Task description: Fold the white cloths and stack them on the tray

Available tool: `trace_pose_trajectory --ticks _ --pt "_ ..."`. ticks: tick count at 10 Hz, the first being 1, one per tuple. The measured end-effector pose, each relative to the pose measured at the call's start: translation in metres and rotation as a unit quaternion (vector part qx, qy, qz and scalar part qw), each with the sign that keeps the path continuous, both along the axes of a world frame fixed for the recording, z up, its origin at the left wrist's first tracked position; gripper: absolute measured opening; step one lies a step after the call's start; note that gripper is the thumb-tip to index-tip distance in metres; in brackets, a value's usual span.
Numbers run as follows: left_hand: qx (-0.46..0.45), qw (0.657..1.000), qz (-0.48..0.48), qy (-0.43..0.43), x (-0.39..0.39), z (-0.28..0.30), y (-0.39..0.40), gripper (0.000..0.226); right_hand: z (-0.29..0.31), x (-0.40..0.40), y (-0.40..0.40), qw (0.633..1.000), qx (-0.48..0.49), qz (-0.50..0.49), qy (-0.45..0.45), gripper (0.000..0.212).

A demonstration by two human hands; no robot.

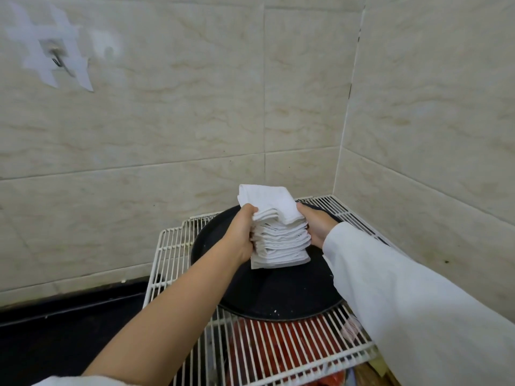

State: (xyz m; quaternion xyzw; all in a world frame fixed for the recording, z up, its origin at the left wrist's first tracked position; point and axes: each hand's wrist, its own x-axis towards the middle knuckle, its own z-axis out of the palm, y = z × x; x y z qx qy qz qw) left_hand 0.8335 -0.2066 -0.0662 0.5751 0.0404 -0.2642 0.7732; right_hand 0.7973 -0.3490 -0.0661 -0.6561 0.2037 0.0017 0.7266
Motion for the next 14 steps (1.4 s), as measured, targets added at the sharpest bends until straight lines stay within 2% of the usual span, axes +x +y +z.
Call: trace_pose_trajectory --ticks 2,4,6,7,9,10,11,12,13,14 --pt "0.039 0.999 0.003 -0.007 -0.007 -0.018 0.000 0.030 -0.015 0.000 -0.006 0.998 -0.050 -0.001 0.044 0.043" --pt "0.060 0.998 -0.020 -0.009 -0.001 -0.014 0.011 0.030 -0.006 -0.013 0.000 0.994 -0.074 0.033 0.078 0.036" --pt "0.057 0.998 -0.022 -0.023 -0.004 -0.014 0.006 0.037 -0.003 -0.013 -0.007 0.985 -0.137 0.015 0.100 0.050" --pt "0.079 0.996 -0.013 -0.050 -0.007 -0.009 0.004 0.051 -0.004 -0.007 -0.006 0.993 -0.105 -0.007 0.049 0.050" --pt "0.056 0.995 -0.012 -0.084 -0.018 -0.001 0.005 0.048 -0.007 -0.009 -0.005 0.997 -0.080 -0.002 -0.023 0.030" --pt "0.067 0.992 -0.004 -0.107 -0.021 -0.004 0.008 0.048 -0.007 -0.016 -0.004 0.996 -0.079 -0.001 -0.037 0.034" --pt "0.133 0.984 -0.012 -0.122 -0.022 -0.015 0.011 0.050 -0.013 -0.022 -0.004 0.989 -0.146 0.017 -0.029 0.032" --pt "0.197 0.972 -0.006 -0.129 -0.025 -0.016 0.009 0.054 -0.018 -0.026 -0.001 0.976 -0.214 0.044 -0.002 0.039" --pt "0.233 0.963 -0.007 -0.136 -0.025 -0.011 0.004 0.058 -0.016 -0.028 -0.004 0.959 -0.275 0.056 0.026 0.039" --pt "0.260 0.954 0.021 -0.146 -0.031 -0.002 0.007 0.060 -0.007 -0.038 -0.007 0.950 -0.312 0.021 0.007 0.044"
